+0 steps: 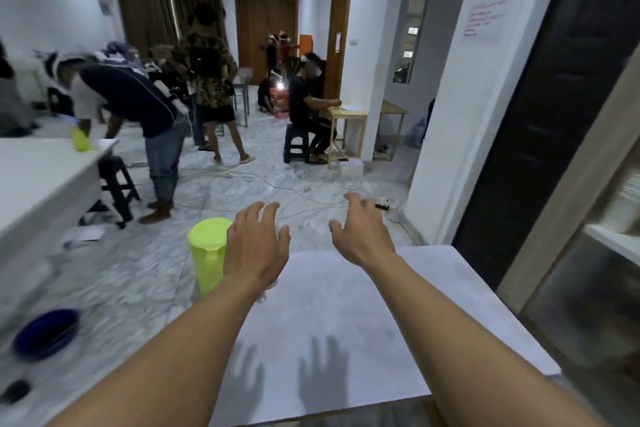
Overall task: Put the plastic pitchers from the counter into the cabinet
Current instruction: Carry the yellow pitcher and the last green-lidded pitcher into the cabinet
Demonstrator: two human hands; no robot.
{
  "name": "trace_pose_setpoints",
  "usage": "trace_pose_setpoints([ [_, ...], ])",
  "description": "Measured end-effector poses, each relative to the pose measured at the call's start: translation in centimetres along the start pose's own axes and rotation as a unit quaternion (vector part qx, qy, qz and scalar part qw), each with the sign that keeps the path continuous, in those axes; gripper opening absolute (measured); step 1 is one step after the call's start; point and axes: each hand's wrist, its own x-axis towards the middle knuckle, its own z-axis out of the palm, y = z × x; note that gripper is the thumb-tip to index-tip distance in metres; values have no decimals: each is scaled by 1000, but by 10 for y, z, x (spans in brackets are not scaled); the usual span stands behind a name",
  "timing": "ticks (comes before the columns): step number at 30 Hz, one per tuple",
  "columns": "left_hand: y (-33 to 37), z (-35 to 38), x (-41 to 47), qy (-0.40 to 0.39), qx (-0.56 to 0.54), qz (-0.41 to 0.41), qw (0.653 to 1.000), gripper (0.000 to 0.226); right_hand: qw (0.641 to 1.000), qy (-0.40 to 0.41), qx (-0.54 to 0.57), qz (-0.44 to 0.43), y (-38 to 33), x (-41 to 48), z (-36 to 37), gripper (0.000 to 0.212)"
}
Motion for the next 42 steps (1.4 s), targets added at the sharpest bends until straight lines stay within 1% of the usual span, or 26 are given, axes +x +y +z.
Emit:
trace_pose_setpoints([
  [6, -84, 29, -3, 3, 29, -127, 991, 50, 997, -56, 28, -33, -28, 40, 97, 56],
  [10, -124, 55, -7, -12, 16, -201, 979, 52, 994, -83, 52, -50, -35, 62, 156, 53],
  [14, -153, 81, -2, -5, -28, -273, 962, 61, 990, -107, 83, -39, -36, 79, 202, 51],
  [16, -164, 100, 1, 1, -75, -343, 936, 68, 987, -122, 99, -21, -32, 87, 227, 52],
  [17, -169, 109, 2, 5, -111, -388, 915, 70, 986, -129, 105, -10, -29, 89, 237, 53],
  [19, -180, 126, 3, 6, -185, -479, 858, 70, 983, -143, 114, 16, -21, 94, 258, 55],
  [20, -186, 133, 3, -2, -206, -504, 839, 70, 982, -146, 120, 28, -17, 96, 267, 56],
  [21, -192, 142, 3, -13, -217, -512, 831, 70, 980, -147, 129, 40, -14, 98, 277, 57],
  [23, -202, 154, 3, -26, -233, -506, 830, 69, 976, -143, 153, 66, -11, 103, 295, 57],
  [25, -207, 163, 3, -20, -244, -500, 831, 60, 968, -139, 182, 97, -10, 107, 312, 56],
  [28, -205, 170, 6, -5, -226, -472, 852, 37, 950, -124, 233, 165, -11, 110, 333, 50],
  [30, -203, 174, 9, 12, -228, -458, 859, 31, 935, -122, 261, 206, -12, 112, 342, 43],
  [32, -204, 179, 15, 27, -226, -452, 863, 28, 925, -130, 275, 229, -11, 117, 350, 34],
  [36, -205, 180, 21, 50, -218, -451, 864, 35, 926, -136, 272, 223, -11, 122, 358, 29],
  [42, -212, 172, 28, 49, -246, -442, 861, 33, 927, -108, 300, 199, -18, 125, 355, 27],
])
